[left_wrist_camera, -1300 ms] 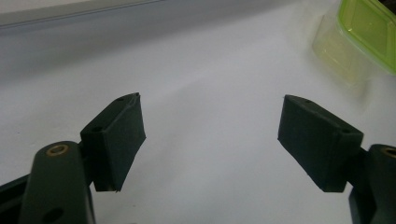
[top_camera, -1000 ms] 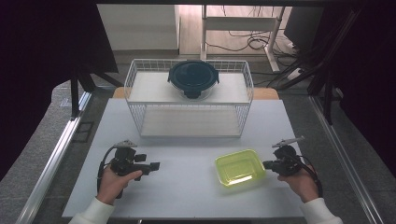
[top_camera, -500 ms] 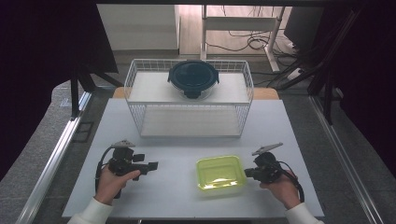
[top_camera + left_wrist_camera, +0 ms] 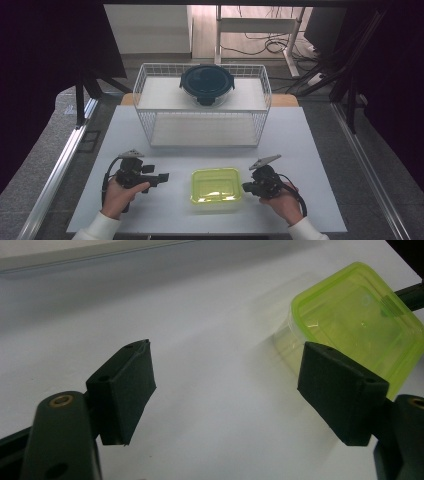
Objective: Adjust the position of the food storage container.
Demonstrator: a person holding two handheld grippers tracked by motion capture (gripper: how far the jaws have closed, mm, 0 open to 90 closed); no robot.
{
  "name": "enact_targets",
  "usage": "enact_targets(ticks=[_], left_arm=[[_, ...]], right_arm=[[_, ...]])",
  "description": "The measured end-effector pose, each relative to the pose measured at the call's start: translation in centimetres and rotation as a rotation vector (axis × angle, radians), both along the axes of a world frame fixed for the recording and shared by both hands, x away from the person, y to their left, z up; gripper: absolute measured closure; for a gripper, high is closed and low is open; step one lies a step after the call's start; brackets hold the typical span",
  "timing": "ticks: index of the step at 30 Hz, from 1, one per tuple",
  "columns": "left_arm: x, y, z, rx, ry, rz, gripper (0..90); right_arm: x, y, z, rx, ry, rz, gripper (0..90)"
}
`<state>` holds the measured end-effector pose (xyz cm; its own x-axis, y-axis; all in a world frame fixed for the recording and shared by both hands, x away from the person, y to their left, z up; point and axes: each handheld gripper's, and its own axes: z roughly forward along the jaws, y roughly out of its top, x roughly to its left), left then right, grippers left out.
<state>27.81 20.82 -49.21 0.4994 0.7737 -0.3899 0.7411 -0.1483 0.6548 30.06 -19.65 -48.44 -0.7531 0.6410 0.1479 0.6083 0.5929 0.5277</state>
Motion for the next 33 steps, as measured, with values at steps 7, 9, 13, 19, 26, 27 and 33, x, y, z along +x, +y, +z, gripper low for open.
enact_targets(ticks=[7,9,13,19,26,27,33], left_arm=[[0.1,0.2,0.0,-0.011,-0.004,0.003,22.2],[-0.2,0.2,0.2,-0.013,-0.028,0.035,22.8],[-0.6,0.3,0.5,-0.023,-0.052,0.054,23.1],[-1.0,0.2,0.7,-0.030,-0.050,0.051,22.9],[-1.4,-0.7,1.0,-0.028,-0.061,0.051,22.6],[-1.5,-0.8,1.0,-0.032,-0.068,0.061,22.7],[-1.9,-1.5,1.4,-0.055,-0.077,0.059,22.1]], right_arm=[[-0.2,0.4,0.1,-0.003,-0.026,0.014,88.9],[-0.4,-0.2,0.5,0.023,-0.034,0.010,88.9],[-0.9,-1.5,1.6,0.051,-0.063,-0.027,88.9],[-0.9,-2.4,2.9,0.083,-0.109,-0.077,88.8],[-0.9,-3.2,3.1,0.234,-0.104,-0.092,71.7],[-1.0,-3.4,3.1,0.254,-0.114,-0.100,62.4],[-0.8,-4.3,3.2,0.378,-0.083,-0.166,31.0]])
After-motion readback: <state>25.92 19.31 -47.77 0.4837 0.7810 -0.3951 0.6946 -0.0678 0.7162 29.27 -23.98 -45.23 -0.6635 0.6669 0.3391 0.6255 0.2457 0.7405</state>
